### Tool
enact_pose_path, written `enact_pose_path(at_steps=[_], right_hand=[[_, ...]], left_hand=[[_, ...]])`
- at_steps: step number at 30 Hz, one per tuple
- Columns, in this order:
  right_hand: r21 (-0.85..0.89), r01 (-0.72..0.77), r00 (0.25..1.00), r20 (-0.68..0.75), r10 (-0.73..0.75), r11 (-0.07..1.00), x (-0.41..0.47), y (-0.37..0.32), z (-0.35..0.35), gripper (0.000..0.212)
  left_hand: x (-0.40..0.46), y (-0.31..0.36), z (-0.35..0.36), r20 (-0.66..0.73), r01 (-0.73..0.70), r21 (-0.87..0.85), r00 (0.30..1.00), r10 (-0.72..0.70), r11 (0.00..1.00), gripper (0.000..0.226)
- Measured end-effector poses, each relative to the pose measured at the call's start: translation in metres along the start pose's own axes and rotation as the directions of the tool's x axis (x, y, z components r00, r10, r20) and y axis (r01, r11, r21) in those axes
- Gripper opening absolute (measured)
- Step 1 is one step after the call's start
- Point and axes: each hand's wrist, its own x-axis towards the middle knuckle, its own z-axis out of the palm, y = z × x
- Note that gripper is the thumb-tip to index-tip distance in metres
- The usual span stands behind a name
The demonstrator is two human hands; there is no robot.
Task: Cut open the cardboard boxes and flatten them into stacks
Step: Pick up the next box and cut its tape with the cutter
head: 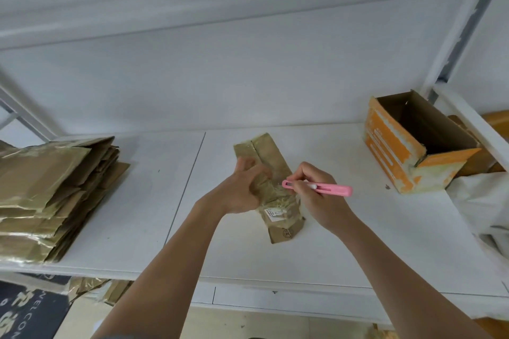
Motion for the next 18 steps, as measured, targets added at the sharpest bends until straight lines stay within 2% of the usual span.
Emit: enact_pose_path(at_steps=[8, 11, 14, 18], right_hand=[[-0.114, -0.003, 0.981, 0.192, 0.025, 0.993, 0.002, 0.001, 0.002, 0.014], [-0.098, -0.081, 0.958, 0.269, 0.105, 0.992, -0.003, 0.01, 0.004, 0.015], [-0.028, -0.123, 0.964, 0.233, 0.127, 0.992, -0.014, 0.02, 0.005, 0.019], [-0.083, -0.076, 0.973, 0.212, 0.092, 0.994, -0.017, 0.03, 0.003, 0.014]], left_hand=[[0.003, -0.007, -0.001, -0.033, -0.001, -0.009, 0.999, 0.0, 1.0, 0.058], [-0.001, -0.014, 0.006, -0.006, -0.006, 0.03, 1.0, 0.006, 1.0, 0.051], [-0.003, -0.019, 0.018, -0.016, -0.039, 0.029, 0.999, 0.04, 0.999, 0.046], [0.004, -0.017, 0.022, -0.024, -0.022, 0.019, 0.999, 0.022, 1.0, 0.047]])
